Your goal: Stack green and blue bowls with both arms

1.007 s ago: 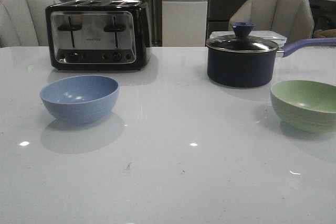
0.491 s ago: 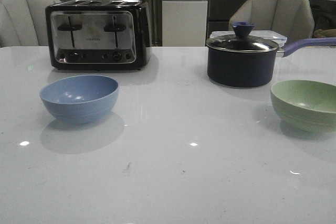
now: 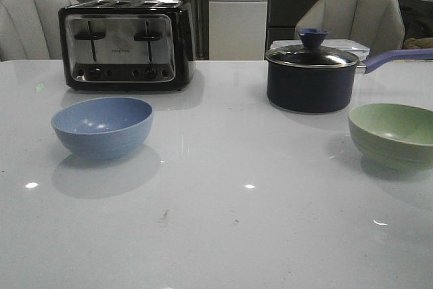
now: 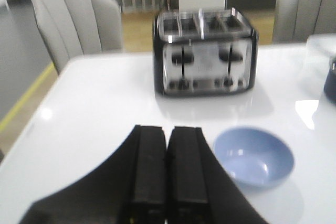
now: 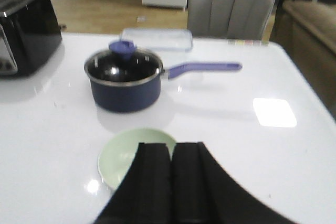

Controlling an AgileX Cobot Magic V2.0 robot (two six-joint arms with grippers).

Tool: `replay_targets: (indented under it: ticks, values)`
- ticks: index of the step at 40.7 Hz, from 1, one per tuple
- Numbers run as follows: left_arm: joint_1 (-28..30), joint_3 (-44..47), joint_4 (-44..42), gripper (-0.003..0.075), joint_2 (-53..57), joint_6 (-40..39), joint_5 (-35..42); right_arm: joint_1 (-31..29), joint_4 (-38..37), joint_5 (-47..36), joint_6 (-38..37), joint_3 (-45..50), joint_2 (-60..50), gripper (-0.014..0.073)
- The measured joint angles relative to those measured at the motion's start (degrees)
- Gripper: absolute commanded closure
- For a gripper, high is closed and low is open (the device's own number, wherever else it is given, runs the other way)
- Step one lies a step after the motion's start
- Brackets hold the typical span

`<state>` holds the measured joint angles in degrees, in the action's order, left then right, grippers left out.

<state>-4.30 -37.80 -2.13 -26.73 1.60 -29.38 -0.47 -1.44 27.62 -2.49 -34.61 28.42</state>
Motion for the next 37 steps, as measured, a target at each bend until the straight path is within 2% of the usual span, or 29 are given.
replay_targets:
  ticks: [4, 12, 13, 18, 20, 22, 25, 31, 37]
  values:
    - [0.0, 0.0, 0.1, 0.0627, -5.36, 0.0, -2.74, 0.0, 0.1, 4.33, 0.0, 0.0, 8.74, 0.0536]
    - [0.0, 0.0, 0.29, 0.0614, -13.65, 0.0, -4.42, 0.0, 0.1, 7.78, 0.0, 0.0, 22.02, 0.0527]
    - [0.0, 0.0, 0.29, 0.0589, -14.62, 0.0, -4.67, 0.0, 0.1, 7.93, 0.0, 0.0, 23.26, 0.0503]
    - [0.0, 0.0, 0.29, 0.0331, -17.52, 0.0, -5.41, 0.0, 0.1, 7.92, 0.0, 0.0, 26.74, 0.0202]
    - [0.0, 0.0, 0.29, 0.0242, -18.07, 0.0, -5.54, 0.0, 0.1, 7.92, 0.0, 0.0, 27.5, 0.0113]
    - [0.0, 0.0, 0.29, 0.0185, -18.32, 0.0, -5.67, 0.0, 0.1, 7.92, 0.0, 0.0, 28.03, 0.0036]
    - [0.0, 0.0, 0.29, 0.0169, -18.68, 0.0, -5.77, -0.12, 0.1, 7.68, 0.0, -0.15, 28.74, -0.0014]
    - [0.0, 0.0, 0.29, 0.0173, -18.8, 0.0, -5.77, -1.36, 0.23, 7.67, -0.11, -2.6, 31.35, -0.0011]
    - [0.0, 0.0, 0.29, 0.0173, -18.8, 0.0, -5.77, -5.76, 2.73, 7.99, -0.22, -7.29, 36.6, -0.0011]
